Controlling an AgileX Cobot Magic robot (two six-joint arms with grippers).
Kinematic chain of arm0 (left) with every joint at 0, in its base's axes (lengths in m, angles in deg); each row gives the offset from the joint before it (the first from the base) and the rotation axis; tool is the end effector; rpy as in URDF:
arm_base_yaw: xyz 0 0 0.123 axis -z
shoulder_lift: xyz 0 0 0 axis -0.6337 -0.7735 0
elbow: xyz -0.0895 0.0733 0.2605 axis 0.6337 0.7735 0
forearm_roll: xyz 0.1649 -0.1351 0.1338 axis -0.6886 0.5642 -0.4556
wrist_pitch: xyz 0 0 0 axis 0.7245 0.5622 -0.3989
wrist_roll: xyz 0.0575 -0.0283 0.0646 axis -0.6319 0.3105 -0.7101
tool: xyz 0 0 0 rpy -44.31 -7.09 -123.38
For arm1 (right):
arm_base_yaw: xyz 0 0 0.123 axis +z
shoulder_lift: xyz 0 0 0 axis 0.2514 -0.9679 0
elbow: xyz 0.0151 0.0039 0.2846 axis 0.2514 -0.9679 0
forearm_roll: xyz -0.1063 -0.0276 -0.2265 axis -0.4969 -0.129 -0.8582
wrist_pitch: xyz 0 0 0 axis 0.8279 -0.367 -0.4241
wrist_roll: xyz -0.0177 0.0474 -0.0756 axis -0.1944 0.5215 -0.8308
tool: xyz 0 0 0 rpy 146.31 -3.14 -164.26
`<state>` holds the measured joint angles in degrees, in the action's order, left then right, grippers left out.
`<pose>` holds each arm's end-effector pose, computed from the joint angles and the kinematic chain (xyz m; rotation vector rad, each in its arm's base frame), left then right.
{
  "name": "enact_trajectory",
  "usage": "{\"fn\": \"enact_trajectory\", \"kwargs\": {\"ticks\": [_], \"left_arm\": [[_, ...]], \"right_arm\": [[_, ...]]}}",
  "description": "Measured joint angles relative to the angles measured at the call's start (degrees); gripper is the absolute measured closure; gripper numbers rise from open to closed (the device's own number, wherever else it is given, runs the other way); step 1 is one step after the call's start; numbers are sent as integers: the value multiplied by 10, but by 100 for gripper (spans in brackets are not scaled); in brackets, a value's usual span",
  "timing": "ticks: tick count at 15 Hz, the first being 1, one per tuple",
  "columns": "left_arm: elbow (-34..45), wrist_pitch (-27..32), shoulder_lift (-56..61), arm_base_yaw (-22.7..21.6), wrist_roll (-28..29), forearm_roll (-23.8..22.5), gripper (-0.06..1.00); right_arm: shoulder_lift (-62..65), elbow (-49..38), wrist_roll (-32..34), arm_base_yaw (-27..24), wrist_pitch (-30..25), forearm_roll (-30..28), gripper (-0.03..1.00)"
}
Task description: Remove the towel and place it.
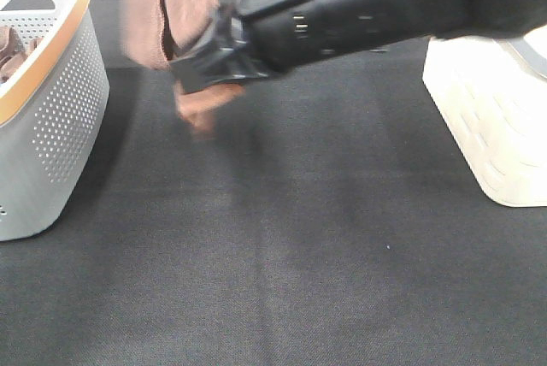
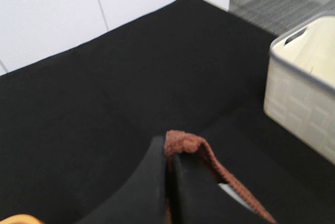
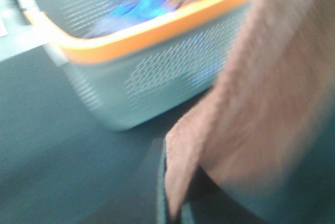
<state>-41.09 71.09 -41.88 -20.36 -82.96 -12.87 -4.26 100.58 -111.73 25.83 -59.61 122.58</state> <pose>0.3588 -0.1409 0.4900 0.5845 1.8889 -0.3004 0.2489 0.2449 0.2755 -0.9099 1.9845 0.7096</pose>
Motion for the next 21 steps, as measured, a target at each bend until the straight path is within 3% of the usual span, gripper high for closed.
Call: {"fn": "enact_trajectory", "kwargs": {"ticks": [2, 4, 7, 10, 12, 14, 18, 20, 21], "left_arm": [[0, 28, 0, 0, 2, -14, 94], [0, 44, -2, 0, 2, -15, 94], [0, 62, -18, 0, 2, -30, 94], [0, 105, -54, 0, 2, -78, 94], [0, 120, -77, 0, 2, -121, 94], [0, 98, -105, 1, 2, -138, 94], [0, -47, -151, 3, 2, -209, 94], [0, -137, -170, 3, 2, -260, 94], [0, -205, -186, 3, 2, -276, 94]], "right_arm": [[0, 21, 160, -52, -102, -143, 97], [0, 73, 329, -87, -170, -337, 97], [0, 164, 504, -100, -209, -597, 97], [0, 219, 617, -107, -212, -814, 97], [0, 248, 657, -129, -178, -874, 97], [-14, 270, 664, -163, -96, -880, 97], [-76, 285, 666, -209, 65, -899, 97], [-115, 297, 666, -219, 136, -947, 97], [-144, 309, 666, -232, 201, -983, 97]]}}
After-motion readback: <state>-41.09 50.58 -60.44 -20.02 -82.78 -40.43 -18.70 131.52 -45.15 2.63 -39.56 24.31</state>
